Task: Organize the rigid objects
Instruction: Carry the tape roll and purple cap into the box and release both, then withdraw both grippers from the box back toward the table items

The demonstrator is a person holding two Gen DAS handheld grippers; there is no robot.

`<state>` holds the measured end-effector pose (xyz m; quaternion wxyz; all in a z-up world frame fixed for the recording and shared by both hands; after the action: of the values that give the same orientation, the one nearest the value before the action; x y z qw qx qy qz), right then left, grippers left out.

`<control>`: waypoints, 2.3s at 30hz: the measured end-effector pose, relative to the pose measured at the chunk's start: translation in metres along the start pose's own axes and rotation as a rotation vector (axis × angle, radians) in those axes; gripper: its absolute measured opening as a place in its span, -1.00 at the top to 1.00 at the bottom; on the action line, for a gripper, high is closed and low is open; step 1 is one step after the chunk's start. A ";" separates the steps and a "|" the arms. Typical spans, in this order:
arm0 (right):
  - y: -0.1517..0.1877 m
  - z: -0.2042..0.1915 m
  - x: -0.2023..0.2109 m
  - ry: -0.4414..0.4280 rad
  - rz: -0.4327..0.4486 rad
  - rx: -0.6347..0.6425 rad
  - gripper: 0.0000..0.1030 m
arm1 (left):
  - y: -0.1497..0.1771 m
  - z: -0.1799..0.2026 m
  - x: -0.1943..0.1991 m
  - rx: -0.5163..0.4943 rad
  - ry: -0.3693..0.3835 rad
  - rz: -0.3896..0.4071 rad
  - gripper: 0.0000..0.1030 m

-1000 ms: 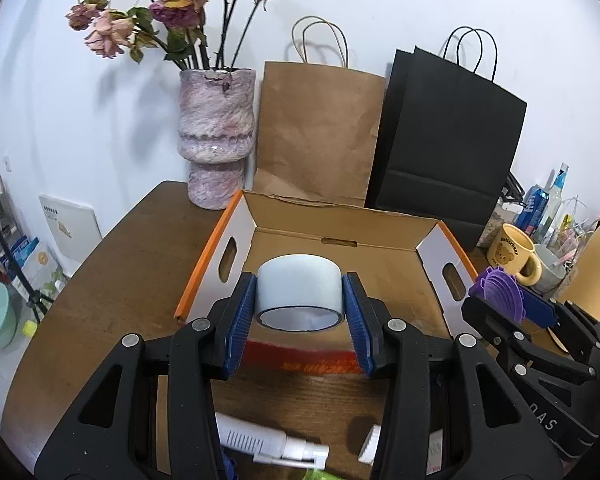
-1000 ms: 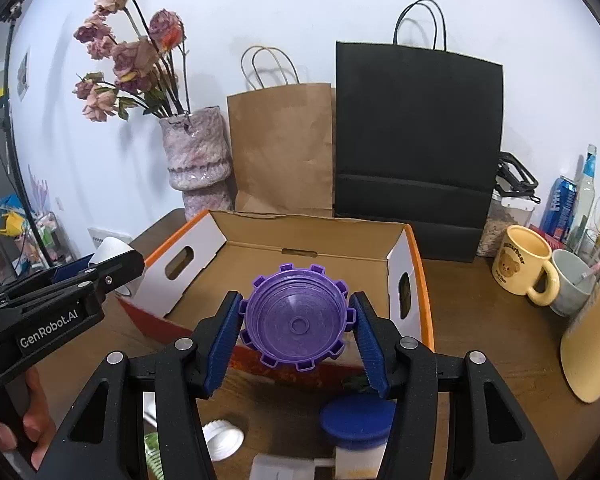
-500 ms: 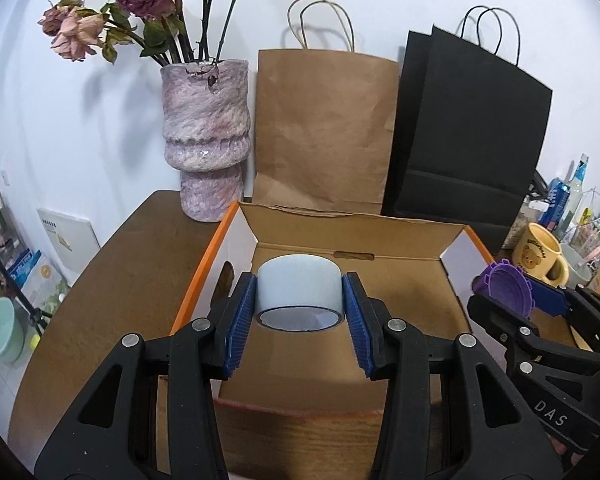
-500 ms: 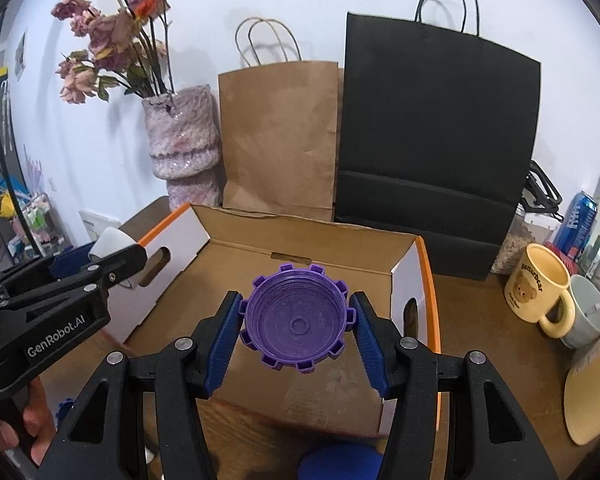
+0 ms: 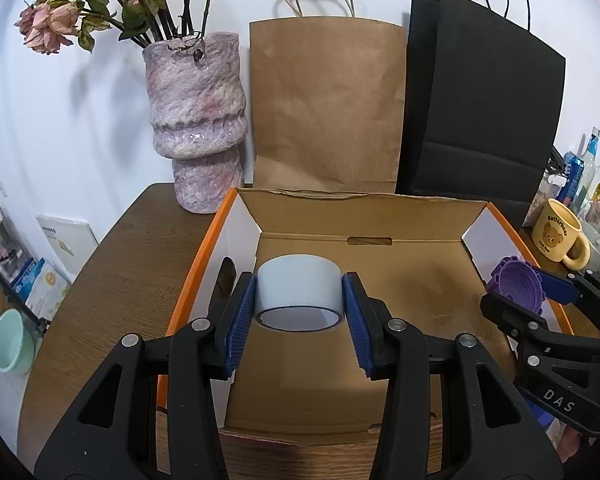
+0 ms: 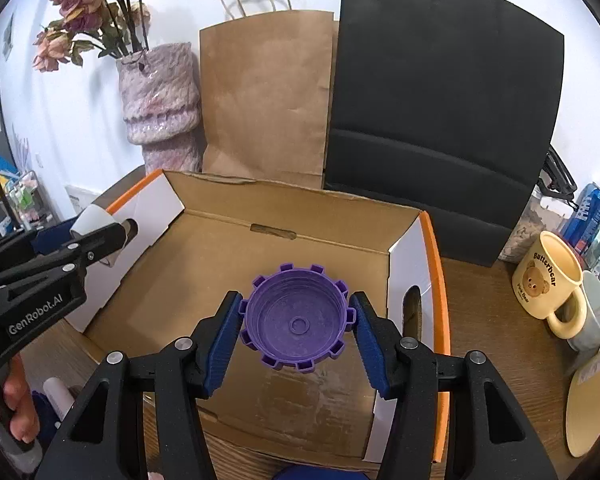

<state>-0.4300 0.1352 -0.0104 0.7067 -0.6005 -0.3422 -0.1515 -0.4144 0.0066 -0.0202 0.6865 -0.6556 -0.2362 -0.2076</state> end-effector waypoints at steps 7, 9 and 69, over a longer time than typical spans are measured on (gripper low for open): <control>0.004 0.008 -0.006 0.023 -0.035 -0.017 -0.70 | -0.004 -0.006 0.008 0.021 -0.011 0.044 -0.98; 0.004 0.009 -0.007 0.024 -0.036 -0.016 -0.70 | -0.005 -0.008 0.011 0.032 -0.016 0.055 -1.00; 0.074 -0.020 0.127 0.022 0.144 -0.075 -0.70 | 0.070 -0.023 0.128 0.042 0.031 0.109 -1.00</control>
<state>-0.2860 0.1587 0.0178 0.6963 -0.6480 -0.2845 -0.1194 -0.2691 -0.0090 -0.0011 0.7140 -0.6496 -0.1939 -0.1752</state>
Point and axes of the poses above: each gripper's, at about its wrist camera, not at the fingertips, and x roughly against the way its jaws point, z to its right, y to its underside, the point moved 5 cm from there along -x, roughly the way its jaws point
